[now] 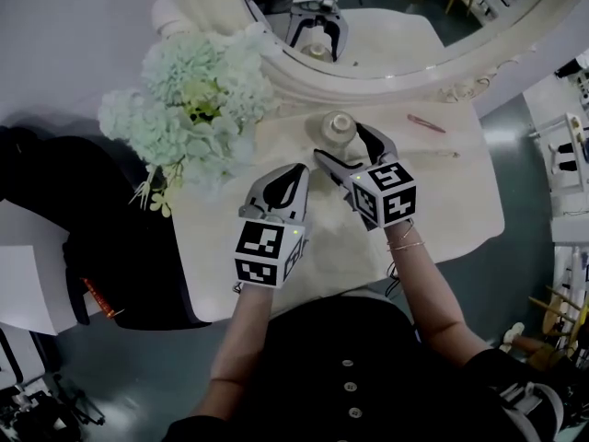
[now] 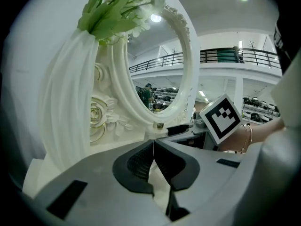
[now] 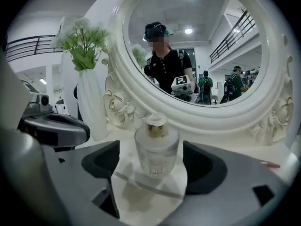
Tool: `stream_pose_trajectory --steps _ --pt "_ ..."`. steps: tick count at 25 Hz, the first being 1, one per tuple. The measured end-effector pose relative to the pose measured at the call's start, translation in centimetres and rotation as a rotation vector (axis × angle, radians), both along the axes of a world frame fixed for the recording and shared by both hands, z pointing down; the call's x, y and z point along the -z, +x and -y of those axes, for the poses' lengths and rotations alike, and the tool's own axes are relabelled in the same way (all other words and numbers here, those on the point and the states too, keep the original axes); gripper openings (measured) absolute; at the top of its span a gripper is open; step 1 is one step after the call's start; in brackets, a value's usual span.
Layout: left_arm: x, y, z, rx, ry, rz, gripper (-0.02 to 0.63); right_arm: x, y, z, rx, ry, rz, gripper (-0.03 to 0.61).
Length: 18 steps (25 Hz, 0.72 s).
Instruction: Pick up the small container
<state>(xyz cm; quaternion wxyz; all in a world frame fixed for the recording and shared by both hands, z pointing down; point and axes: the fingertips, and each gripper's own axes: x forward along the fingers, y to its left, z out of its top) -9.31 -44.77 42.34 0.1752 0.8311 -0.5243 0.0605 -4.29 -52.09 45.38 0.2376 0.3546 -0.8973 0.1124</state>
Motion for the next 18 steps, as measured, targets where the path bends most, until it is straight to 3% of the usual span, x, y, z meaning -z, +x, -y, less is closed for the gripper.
stream_pose_trajectory --steps 11,18 --pt "-1.6 0.1 0.8 0.013 -0.046 0.006 0.015 -2.4 -2.1 2.1 0.056 -0.065 -0.014 0.402" --pt "-1.7 0.4 1.0 0.022 -0.044 -0.014 0.015 -3.6 -2.3 2.8 0.056 -0.109 -0.104 0.368"
